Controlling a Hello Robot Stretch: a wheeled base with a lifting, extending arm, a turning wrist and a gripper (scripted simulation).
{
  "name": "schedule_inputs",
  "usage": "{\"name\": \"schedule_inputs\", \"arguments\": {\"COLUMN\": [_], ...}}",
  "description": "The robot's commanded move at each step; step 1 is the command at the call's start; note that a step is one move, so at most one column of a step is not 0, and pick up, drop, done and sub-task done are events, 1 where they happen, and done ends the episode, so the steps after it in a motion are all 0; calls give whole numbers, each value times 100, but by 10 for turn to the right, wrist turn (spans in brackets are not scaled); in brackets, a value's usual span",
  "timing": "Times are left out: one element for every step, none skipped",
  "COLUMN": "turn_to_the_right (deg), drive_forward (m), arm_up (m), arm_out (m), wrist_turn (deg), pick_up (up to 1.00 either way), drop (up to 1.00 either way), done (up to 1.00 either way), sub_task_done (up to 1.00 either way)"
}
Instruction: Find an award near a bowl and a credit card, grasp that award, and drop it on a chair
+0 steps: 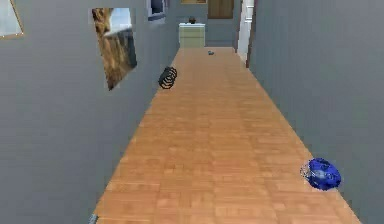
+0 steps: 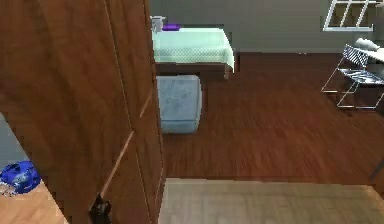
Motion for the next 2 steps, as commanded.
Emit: {"name": "schedule_inputs", "arguments": {"turn_to_the_right": [0,0], "drive_forward": [100,100], "arm_up": [0,0], "arm_out": [0,0], "wrist_turn": [0,0], "pick_up": [0,0], "drop": [0,0], "done": [0,0], "sub_task_done": [0,0]}}
